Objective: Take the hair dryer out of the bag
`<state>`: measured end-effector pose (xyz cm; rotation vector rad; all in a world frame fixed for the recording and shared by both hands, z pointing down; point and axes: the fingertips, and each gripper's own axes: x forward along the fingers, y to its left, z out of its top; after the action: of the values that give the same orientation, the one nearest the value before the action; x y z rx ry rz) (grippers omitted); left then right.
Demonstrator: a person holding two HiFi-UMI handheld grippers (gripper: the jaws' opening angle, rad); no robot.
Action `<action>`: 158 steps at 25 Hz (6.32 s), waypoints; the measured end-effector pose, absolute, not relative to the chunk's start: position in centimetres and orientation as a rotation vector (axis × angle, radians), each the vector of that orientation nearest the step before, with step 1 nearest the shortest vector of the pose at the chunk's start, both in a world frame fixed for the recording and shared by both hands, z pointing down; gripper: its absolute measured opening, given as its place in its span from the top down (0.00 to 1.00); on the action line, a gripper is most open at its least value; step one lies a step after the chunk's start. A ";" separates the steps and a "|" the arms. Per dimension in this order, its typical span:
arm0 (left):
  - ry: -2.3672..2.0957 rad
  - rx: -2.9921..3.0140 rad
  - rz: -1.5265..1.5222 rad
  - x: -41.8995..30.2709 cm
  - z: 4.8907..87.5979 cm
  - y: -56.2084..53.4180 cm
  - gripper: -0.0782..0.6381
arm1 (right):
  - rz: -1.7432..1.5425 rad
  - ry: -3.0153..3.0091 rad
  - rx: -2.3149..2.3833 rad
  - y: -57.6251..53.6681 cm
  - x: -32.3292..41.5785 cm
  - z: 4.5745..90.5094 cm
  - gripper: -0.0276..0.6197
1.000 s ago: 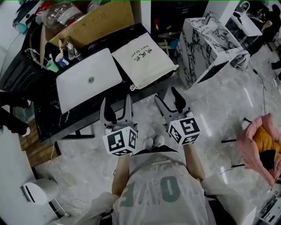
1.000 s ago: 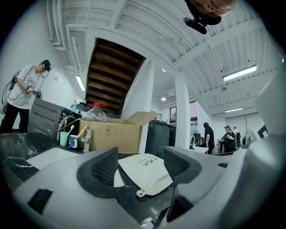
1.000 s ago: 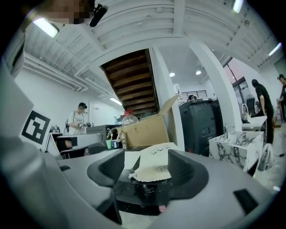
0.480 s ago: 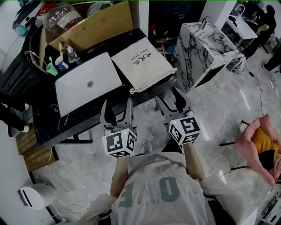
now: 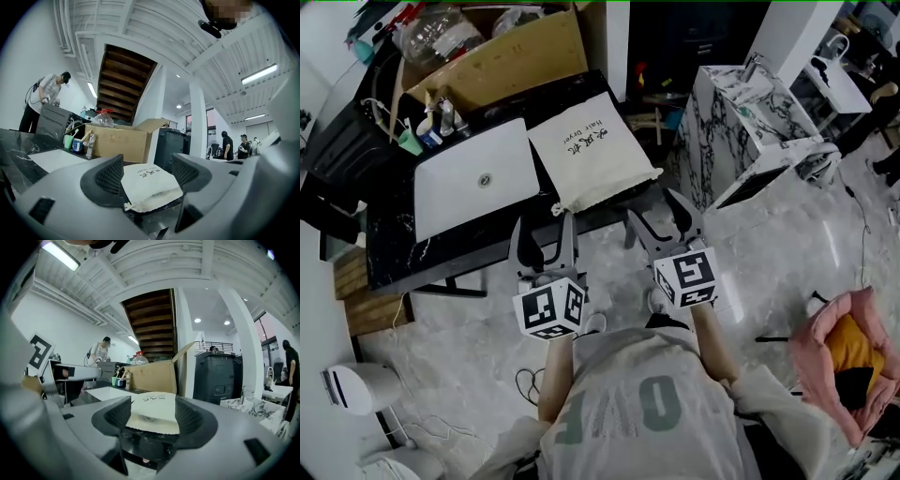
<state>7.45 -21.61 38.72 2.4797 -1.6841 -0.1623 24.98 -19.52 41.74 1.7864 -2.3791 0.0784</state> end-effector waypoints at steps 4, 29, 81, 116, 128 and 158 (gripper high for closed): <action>-1.745 2.467 -0.160 10.3 38.3 -21.4 0.47 | 0.071 -2.426 1.748 -20.4 27.9 41.8 0.51; -2.032 2.243 -0.159 16.4 40.2 -19.0 0.47 | -0.619 -2.325 1.103 -24.5 29.9 43.0 0.51; -1.581 2.316 -0.096 22.4 43.8 -27.2 0.47 | -1.042 -2.065 0.783 -32.1 23.8 41.6 0.89; -1.512 2.078 0.661 19.8 53.1 -42.1 0.47 | -0.899 -2.192 0.759 -32.4 24.0 43.6 0.89; -1.362 2.042 0.672 20.6 56.3 -42.7 0.46 | -0.857 -2.206 0.716 -32.7 23.8 45.7 0.89; -1.313 2.135 0.620 21.2 53.6 -38.8 0.50 | -0.842 -2.208 0.828 -33.3 23.8 44.6 0.89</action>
<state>21.24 -38.79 53.62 2.1348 -1.3133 0.6199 23.84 -33.29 44.56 0.8281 -2.2081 -0.8423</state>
